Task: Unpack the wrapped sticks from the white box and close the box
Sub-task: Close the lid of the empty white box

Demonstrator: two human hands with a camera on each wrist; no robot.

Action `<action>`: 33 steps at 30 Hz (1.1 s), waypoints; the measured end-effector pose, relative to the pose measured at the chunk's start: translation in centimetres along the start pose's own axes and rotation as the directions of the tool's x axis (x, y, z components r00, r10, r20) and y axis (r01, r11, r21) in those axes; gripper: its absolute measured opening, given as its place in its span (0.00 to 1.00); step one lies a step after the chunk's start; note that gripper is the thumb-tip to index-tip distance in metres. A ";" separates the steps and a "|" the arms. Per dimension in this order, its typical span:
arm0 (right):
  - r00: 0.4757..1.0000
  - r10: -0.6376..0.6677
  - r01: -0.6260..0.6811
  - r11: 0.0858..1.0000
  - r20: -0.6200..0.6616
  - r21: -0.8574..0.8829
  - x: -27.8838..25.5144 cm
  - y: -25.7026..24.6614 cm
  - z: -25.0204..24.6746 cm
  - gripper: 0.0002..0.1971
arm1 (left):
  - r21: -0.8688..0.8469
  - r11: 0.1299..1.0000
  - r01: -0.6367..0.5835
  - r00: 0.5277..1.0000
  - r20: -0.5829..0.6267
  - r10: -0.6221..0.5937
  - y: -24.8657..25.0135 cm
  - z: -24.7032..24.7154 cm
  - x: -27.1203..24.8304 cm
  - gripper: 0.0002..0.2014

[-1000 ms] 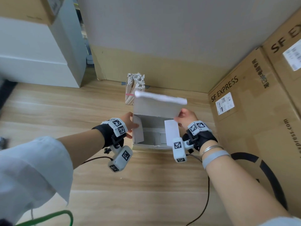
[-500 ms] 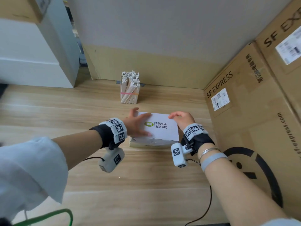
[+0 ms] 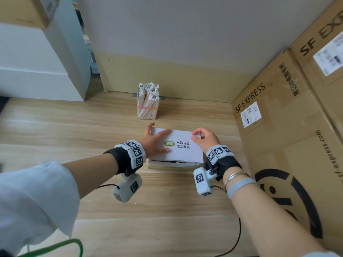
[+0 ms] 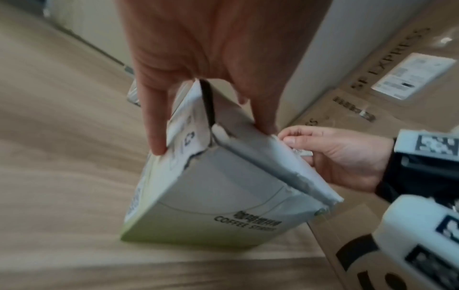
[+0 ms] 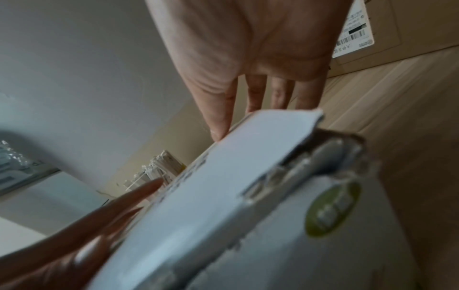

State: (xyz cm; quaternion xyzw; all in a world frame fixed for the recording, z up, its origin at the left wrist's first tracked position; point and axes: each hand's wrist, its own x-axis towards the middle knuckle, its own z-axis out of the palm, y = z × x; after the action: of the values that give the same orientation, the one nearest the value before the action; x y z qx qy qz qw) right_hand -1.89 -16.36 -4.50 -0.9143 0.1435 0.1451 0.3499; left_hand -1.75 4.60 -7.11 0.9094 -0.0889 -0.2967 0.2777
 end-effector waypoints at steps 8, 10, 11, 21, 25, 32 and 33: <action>0.998 0.057 -0.057 0.998 -0.033 0.003 -0.3 0.5 1.3 0.12 | -0.292 0.929 0.226 0.970 -0.021 -0.242 1.6 0.9 0.3 0.47; 0.994 0.073 -0.072 0.997 -0.079 0.017 -0.1 0.4 1.5 0.14 | -0.311 0.927 0.212 0.971 -0.039 -0.236 2.0 0.8 0.8 0.47; 0.991 0.077 -0.073 0.997 -0.108 0.036 0.1 0.4 1.5 0.14 | -0.320 0.926 0.202 0.972 -0.050 -0.229 2.2 0.6 1.0 0.46; 0.969 0.037 0.007 0.984 -0.244 0.178 5.5 -1.1 -2.5 0.19 | -0.297 0.955 -0.010 0.977 -0.207 -0.054 5.1 -2.7 6.7 0.32; 0.966 -0.006 0.050 0.985 -0.258 0.165 8.8 -1.8 -3.3 0.19 | -0.286 0.958 0.000 0.958 -0.276 -0.082 5.8 -4.1 9.5 0.28; 0.974 -0.025 0.066 0.982 -0.226 0.176 13.0 -1.8 -2.5 0.20 | -0.264 0.962 0.072 0.948 -0.282 -0.148 5.3 -4.8 12.7 0.26; 0.976 -0.024 0.063 0.983 -0.215 0.175 13.3 -1.7 -2.3 0.20 | -0.260 0.963 0.077 0.948 -0.279 -0.151 5.3 -4.8 12.8 0.25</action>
State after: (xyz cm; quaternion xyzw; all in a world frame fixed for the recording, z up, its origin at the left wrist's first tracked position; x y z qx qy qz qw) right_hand 11.28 -18.80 -6.69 -0.8919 0.1724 0.0255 0.4173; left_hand 11.44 -1.84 -7.24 0.9057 0.0440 -0.1815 0.3805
